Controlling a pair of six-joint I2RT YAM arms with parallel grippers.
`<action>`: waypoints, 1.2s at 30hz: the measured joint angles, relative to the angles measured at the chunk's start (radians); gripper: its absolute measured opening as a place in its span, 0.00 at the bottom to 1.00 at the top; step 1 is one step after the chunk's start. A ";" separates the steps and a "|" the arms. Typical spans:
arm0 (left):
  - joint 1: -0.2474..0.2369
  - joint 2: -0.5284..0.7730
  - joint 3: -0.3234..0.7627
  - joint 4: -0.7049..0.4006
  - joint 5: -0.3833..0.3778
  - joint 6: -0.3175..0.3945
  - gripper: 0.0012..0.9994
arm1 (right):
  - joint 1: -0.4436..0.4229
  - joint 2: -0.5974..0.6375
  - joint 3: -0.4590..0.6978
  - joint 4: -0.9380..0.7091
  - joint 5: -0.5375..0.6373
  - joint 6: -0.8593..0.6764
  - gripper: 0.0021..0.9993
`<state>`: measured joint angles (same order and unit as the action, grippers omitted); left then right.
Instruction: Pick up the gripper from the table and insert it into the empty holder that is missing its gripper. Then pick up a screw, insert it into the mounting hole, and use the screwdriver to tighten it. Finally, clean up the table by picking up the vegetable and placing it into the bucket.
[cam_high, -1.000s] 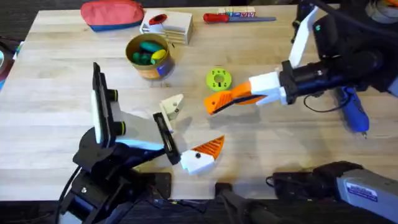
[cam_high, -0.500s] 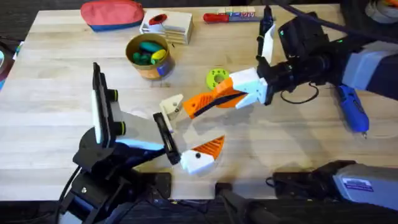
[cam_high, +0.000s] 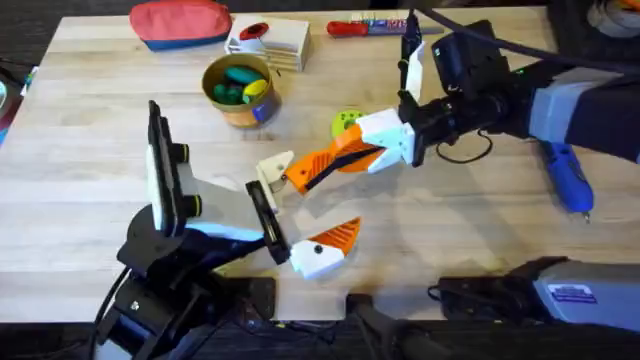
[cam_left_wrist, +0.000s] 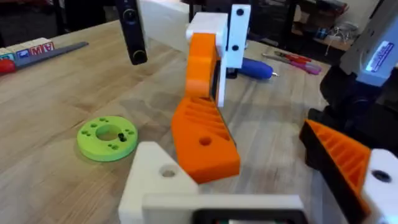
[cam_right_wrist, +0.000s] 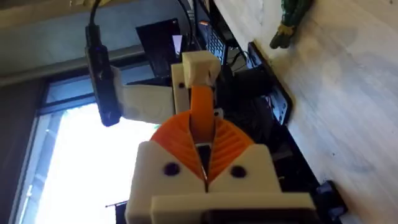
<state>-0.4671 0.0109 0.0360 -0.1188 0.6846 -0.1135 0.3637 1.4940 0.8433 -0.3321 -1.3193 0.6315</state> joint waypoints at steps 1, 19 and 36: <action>0.000 0.000 0.000 0.000 0.000 0.000 0.99 | 0.000 0.000 0.000 0.006 0.000 0.002 0.00; 0.000 0.000 -0.019 0.075 0.000 -0.002 0.99 | 0.015 0.057 -0.001 0.210 0.005 0.098 0.00; 0.006 0.000 -0.030 0.071 -0.074 -0.004 0.99 | 0.115 0.057 -0.001 0.368 0.160 0.223 0.00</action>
<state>-0.4606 0.0109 0.0063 -0.0478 0.6109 -0.1173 0.4784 1.5513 0.8421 0.0363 -1.1597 0.8547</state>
